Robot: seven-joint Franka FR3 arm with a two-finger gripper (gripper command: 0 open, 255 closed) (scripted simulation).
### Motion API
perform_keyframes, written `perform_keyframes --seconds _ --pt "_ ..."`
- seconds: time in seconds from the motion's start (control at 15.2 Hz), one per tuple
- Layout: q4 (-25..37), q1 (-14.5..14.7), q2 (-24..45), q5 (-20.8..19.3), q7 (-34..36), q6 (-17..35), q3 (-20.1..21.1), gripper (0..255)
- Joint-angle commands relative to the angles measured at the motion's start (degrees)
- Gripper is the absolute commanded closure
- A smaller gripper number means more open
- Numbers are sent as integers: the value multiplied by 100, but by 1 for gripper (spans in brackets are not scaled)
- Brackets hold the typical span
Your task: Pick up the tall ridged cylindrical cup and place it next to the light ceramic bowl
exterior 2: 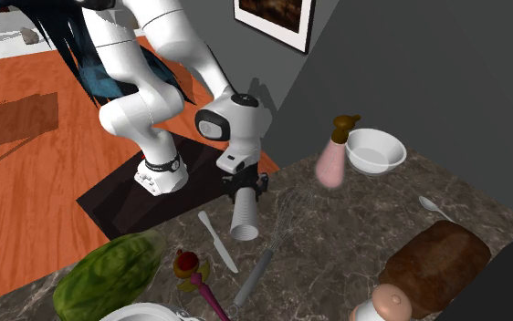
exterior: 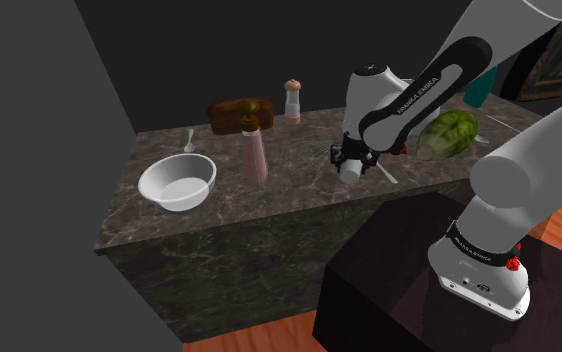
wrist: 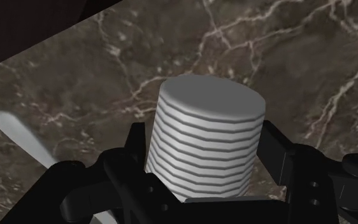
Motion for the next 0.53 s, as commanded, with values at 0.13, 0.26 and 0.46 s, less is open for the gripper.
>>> perform_keyframes --seconds 0.13,0.26,0.46 --pt "56 215 -385 289 -254 -425 -170 255" --pt "95 299 -573 393 -354 -647 -245 255" --pt "169 400 -836 509 -477 -976 -345 255"
